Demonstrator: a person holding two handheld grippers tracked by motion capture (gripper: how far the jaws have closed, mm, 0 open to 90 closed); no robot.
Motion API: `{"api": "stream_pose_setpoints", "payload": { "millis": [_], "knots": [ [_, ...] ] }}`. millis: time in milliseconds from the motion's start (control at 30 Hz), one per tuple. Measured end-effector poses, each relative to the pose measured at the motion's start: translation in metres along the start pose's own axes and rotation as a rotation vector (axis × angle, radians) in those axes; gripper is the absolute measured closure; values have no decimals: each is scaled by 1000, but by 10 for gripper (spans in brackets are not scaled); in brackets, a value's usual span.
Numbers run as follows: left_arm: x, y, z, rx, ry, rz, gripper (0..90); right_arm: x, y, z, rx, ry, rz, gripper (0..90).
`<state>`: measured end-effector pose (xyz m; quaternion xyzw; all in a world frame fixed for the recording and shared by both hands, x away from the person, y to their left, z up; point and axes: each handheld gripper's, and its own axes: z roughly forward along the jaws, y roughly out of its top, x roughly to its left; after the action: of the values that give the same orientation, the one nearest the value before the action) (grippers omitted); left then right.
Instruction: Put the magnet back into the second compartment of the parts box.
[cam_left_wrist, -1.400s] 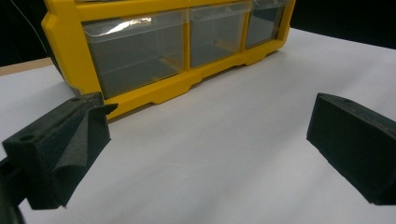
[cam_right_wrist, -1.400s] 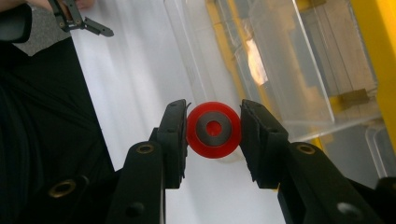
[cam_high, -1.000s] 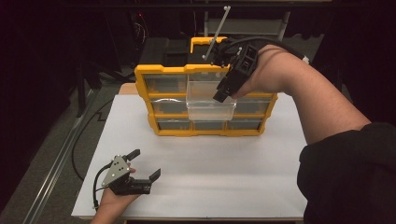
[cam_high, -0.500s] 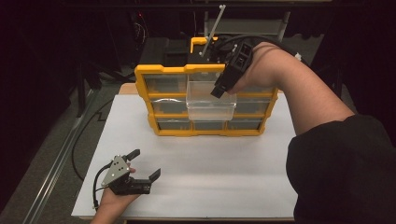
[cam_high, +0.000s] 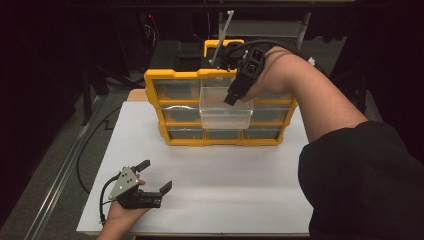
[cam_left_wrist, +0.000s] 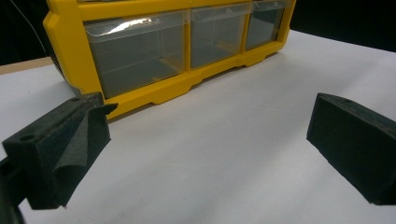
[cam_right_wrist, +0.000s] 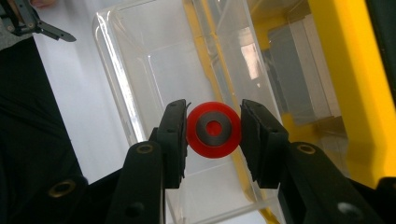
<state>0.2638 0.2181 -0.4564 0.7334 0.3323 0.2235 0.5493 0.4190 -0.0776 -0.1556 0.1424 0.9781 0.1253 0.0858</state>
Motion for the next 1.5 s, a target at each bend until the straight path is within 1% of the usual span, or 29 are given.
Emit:
{"api": "stream_pose_setpoints", "payload": {
  "millis": [167, 400, 433, 467, 500, 533, 567, 633, 700, 833, 1200, 1367, 1500],
  "knots": [
    [0, 0, 0, 0, -1, 0, 6, 0, 1, 2, 1, 10, -4, 640],
    [0, 0, 0, -1, -1, 0, 6, -1, 1, 0, -8, 9, 3, 627],
    [0, 0, 0, 0, -2, -1, 6, -1, 0, -1, -8, 7, 3, 576],
    [0, 0, 0, 0, -2, -1, 6, -1, 0, -2, -15, -3, 7, 506],
    [0, 0, 0, 0, -3, 1, 6, -2, 0, -4, -28, -11, 20, 458],
    [0, 0, 0, 1, -3, 2, 6, -2, 0, -7, -44, -8, 32, 406],
    [0, 0, 0, 0, -2, 1, 6, -2, 0, -10, -54, -13, 30, 372],
    [0, 0, 0, 0, -2, 0, 6, -2, -2, -16, -63, -11, 40, 353],
    [0, 0, 1, -1, -2, 0, 6, -1, -4, -20, -60, -9, 35, 350],
    [0, 0, 0, 0, -2, 1, 6, 1, -11, -23, -44, -12, 43, 349],
    [0, 0, 1, 4, 1, 3, 6, 3, -34, -21, -31, -7, 60, 349],
    [-1, 0, 1, 5, 0, 5, 6, 6, -45, -23, -29, -8, 66, 344],
    [0, 0, 1, 6, 4, 6, 6, 8, -54, -25, -26, -11, 81, 335]
  ]
}}
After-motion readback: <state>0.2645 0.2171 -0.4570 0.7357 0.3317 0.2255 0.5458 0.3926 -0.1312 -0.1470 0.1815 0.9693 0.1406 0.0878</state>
